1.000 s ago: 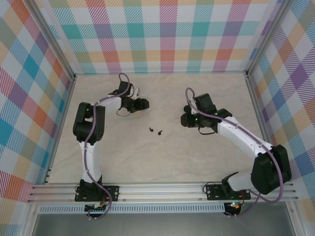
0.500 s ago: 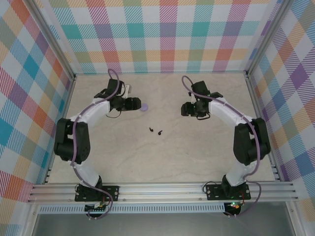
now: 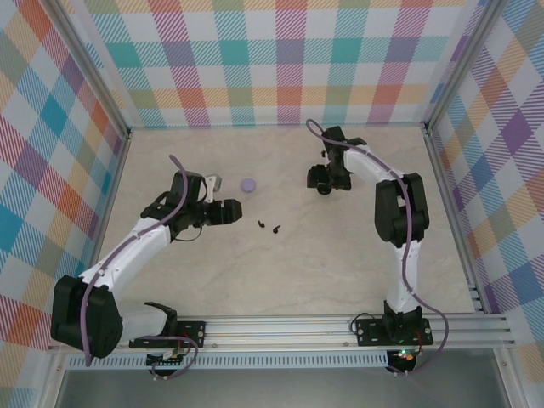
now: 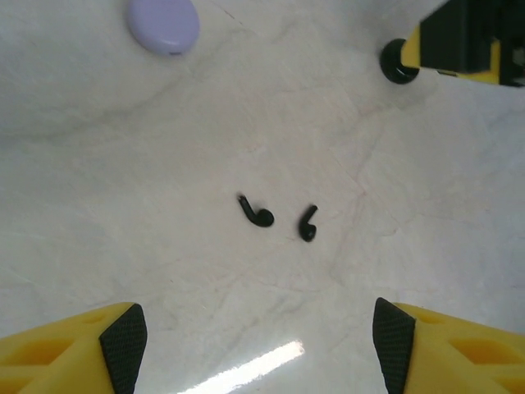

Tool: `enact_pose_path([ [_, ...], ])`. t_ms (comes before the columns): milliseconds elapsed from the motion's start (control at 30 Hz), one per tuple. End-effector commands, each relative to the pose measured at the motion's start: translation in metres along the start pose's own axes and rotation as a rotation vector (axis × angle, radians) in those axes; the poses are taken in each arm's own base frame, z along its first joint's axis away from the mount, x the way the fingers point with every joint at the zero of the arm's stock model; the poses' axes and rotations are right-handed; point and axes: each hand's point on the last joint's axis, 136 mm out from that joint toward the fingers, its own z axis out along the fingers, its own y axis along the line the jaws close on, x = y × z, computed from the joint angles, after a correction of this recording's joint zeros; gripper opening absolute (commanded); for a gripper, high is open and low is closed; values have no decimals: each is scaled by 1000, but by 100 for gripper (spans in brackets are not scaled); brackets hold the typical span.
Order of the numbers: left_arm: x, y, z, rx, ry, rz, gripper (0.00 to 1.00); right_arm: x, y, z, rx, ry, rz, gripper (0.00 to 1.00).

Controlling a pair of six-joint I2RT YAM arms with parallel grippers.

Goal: Insert the wireless bluetooth earbuds into the charging case

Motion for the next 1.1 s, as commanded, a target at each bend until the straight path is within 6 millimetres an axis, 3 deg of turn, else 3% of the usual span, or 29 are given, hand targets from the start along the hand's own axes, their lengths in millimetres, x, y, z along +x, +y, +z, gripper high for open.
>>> enact_pose_path([
  [0, 0, -3, -9, 7, -30, -17, 76, 2, -5, 7, 44, 63, -6, 83],
  [200, -1, -5, -19, -6, -36, 6, 76, 1, -10, 18, 87, 102, -22, 80],
  [533, -3, -3, -16, -16, -27, 8, 76, 1, -12, 33, 119, 162, -54, 71],
  [733, -1, -1, -14, -28, -20, 8, 76, 2, -9, 38, 121, 178, -79, 60],
  [1067, 1, 1, -13, -34, -9, 10, 76, 11, 5, 33, 99, 186, -210, 54],
])
